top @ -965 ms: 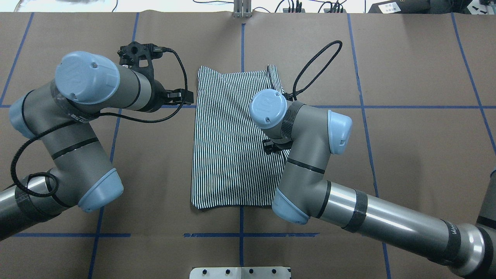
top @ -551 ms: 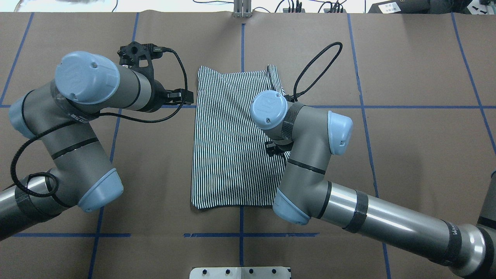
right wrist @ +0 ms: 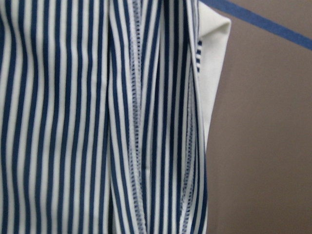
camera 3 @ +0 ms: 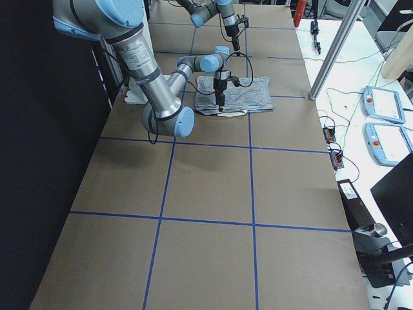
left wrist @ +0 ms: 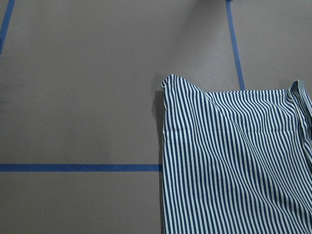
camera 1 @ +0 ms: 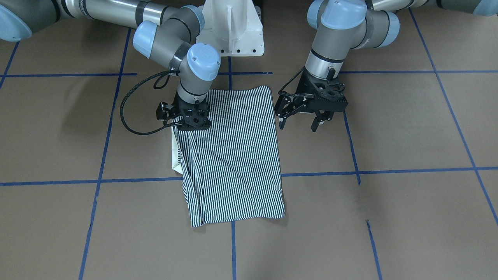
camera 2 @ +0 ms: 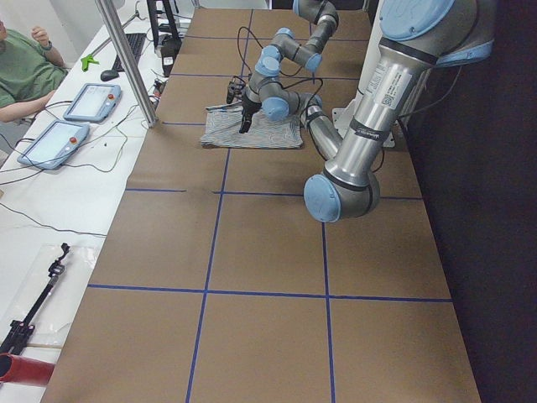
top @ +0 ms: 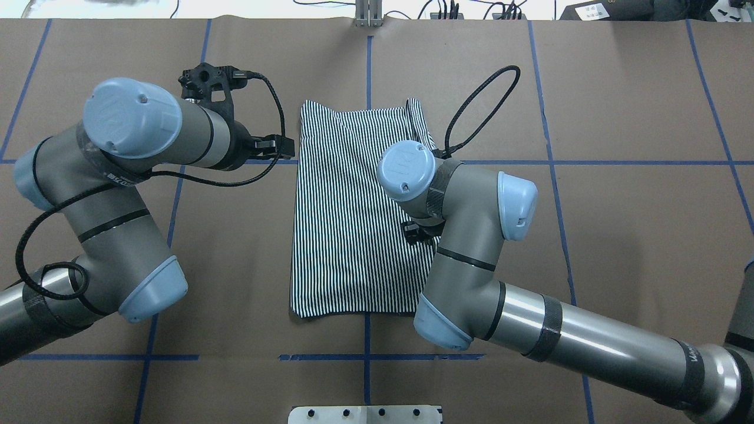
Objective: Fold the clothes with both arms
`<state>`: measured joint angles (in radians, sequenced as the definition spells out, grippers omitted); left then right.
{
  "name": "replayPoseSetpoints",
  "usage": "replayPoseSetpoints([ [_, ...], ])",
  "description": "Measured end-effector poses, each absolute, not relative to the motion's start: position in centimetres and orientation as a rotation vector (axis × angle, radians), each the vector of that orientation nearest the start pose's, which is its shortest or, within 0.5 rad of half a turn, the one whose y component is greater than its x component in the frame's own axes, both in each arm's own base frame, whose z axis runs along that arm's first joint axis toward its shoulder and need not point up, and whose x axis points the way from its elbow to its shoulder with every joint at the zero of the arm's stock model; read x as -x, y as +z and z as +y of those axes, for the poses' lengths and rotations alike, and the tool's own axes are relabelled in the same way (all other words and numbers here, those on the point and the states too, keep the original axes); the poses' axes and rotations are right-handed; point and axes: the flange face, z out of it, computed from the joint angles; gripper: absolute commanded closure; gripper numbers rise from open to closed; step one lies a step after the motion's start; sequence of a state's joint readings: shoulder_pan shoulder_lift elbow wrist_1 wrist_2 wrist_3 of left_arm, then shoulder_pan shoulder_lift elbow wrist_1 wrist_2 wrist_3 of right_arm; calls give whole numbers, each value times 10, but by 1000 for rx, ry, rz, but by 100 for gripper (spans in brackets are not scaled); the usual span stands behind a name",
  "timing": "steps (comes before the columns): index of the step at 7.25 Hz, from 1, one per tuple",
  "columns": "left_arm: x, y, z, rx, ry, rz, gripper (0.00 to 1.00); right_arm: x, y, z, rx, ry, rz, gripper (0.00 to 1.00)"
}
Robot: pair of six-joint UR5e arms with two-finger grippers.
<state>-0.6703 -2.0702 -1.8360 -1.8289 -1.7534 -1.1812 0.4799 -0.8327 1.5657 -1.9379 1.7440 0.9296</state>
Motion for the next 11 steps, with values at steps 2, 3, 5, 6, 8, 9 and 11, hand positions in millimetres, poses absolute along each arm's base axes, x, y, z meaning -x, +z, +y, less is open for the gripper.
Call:
replayPoseSetpoints([
  [2, -416, 229, -477, -373, -162, 967, 0, 576, 272, -425, -46, -198, -399, 0],
  [3, -417, 228, -477, -374, -163, 969, 0, 576, 273, -424, -45, -198, -397, 0],
  [5, -417, 226, -477, -375, -163, 974, 0, 575, 281, -424, -39, -197, -385, 0],
  [6, -418, 225, -477, -375, -164, 975, 0, 572, 286, -426, -36, -192, -378, 0],
  [8, -419, 225, -478, -380, -164, 985, 0, 552, 296, -437, -21, -165, -350, 0],
  [9, -421, 225, -478, -378, -165, 989, 0, 532, 306, -439, -15, -159, -334, 0],
  [11, -424, 225, -476, -374, -165, 993, 0, 502, 327, -439, -16, -162, -314, 0],
])
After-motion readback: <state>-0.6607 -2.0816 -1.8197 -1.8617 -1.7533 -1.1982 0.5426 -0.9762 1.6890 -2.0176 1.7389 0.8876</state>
